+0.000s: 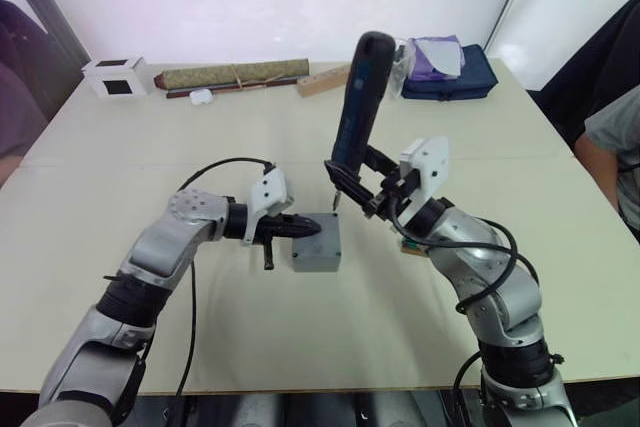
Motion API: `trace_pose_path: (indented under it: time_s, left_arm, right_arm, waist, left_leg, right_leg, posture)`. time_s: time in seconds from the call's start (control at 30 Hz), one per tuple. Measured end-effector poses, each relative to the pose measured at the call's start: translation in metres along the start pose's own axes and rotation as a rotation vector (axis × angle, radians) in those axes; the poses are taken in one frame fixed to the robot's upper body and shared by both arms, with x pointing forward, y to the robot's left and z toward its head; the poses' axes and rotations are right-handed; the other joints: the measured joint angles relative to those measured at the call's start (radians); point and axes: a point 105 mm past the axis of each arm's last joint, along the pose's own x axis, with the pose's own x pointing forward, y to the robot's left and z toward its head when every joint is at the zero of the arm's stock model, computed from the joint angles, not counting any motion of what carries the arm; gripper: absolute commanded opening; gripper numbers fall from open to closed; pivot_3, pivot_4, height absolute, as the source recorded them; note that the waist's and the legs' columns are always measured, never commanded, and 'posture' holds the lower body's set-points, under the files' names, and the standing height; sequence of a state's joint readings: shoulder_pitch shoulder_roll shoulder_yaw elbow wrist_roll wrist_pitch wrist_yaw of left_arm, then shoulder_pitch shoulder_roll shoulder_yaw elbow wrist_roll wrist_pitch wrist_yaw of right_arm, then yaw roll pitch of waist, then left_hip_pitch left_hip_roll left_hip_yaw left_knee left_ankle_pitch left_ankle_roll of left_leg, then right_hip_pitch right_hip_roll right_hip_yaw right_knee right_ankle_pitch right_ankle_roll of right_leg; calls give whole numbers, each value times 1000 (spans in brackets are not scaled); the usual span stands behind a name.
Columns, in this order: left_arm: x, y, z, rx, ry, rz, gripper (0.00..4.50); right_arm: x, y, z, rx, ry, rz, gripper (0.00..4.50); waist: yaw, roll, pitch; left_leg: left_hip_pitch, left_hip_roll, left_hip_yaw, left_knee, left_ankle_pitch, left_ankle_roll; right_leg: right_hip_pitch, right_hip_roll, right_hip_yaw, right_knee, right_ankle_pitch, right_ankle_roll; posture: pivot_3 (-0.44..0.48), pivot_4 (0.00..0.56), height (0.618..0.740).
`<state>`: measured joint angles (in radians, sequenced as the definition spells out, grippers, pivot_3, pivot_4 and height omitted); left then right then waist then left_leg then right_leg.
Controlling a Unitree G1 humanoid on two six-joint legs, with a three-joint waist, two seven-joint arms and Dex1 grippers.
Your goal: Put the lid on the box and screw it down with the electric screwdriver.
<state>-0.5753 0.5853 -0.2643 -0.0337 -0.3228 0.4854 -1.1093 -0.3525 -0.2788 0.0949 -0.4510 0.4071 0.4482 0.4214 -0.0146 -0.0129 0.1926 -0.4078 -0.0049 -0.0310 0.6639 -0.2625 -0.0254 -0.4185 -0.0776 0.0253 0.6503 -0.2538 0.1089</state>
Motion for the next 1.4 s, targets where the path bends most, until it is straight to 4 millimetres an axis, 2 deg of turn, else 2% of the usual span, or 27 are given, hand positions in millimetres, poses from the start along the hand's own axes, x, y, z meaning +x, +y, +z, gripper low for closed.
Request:
trace_pose_path:
  time_s: [0.13, 0.57, 0.8, 1.4]
  left_arm:
    - [0, 0, 0, -3, 1, 0, 0]
    - [-1, -2, -1, -16, 9, 8, 0]
    - [-3, -4, -9, -20, 45, 13, 0]
    - [-2, -9, -16, -22, 63, 15, 0]
  right_arm:
    - [-1, -4, -11, 4, 26, -14, 2048]
    - [0, 1, -18, -28, 36, 8, 2048]
    - [0, 4, -27, -63, 103, 18, 2048]
    - [0, 6, -38, -84, 164, 13, 2048]
  waist:
    - [-1, 0, 0]
    - [-1, 0, -1]
    - [-2, -2, -9]
    - [0, -2, -34]
  left_leg:
    - [0, 0, 0, 0, 0, 0]
    - [1, 0, 0, 0, 0, 0]
    - [19, 0, -1, -4, -1, 1]
    - [22, 1, -1, -6, -1, 2]
  right_leg:
    - [0, 0, 0, 0, 0, 0]
    - [1, 0, 0, 0, 0, 0]
    - [20, 0, -1, -5, -3, -3]
    - [22, 0, -1, -7, -4, -4]
  posture:
    - [0, 150, 740]
    - [0, 150, 740]
    - [0, 150, 740]
    - [0, 150, 740]
